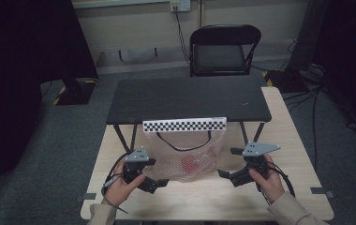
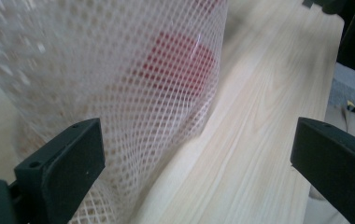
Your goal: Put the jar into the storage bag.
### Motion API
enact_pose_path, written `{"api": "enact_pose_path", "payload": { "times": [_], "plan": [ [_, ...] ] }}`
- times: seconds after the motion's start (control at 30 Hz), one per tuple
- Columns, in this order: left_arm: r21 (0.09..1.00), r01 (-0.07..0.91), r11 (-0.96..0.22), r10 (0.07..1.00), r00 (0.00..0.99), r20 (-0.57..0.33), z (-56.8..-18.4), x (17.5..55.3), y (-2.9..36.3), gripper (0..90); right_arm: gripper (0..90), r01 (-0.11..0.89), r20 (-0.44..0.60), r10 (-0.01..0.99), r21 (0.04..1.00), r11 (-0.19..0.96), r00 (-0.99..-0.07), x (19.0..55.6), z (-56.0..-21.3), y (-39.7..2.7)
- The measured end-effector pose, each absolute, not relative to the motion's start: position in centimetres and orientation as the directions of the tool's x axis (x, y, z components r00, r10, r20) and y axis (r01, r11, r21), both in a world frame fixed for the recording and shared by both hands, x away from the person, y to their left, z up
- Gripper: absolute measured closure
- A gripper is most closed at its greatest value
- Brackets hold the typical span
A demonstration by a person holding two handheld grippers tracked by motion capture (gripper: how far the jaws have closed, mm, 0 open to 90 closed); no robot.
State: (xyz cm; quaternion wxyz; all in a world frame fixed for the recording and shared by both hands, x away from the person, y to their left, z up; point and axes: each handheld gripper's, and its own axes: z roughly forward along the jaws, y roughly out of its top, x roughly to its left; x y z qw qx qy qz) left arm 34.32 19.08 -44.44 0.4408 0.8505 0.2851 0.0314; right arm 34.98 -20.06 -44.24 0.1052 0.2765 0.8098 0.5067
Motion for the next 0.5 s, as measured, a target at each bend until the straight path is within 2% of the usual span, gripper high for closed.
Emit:
{"api": "enact_pose_path", "payload": {
  "times": [0.27,0.5],
  "plan": [
    [0.725,0.461,-0.512,0.527,0.835,-0.160,-46.8,34.5,19.4,2.6,0.7,0.390,0.110,0.591,0.844,0.369,-0.799,34.3,-46.9,-22.7],
    [0.674,0.471,-0.568,0.531,0.836,-0.137,-49.2,34.7,20.0,2.8,1.4,0.460,0.076,0.636,0.756,0.465,-0.768,33.8,-49.8,-24.8]
  ]
}}
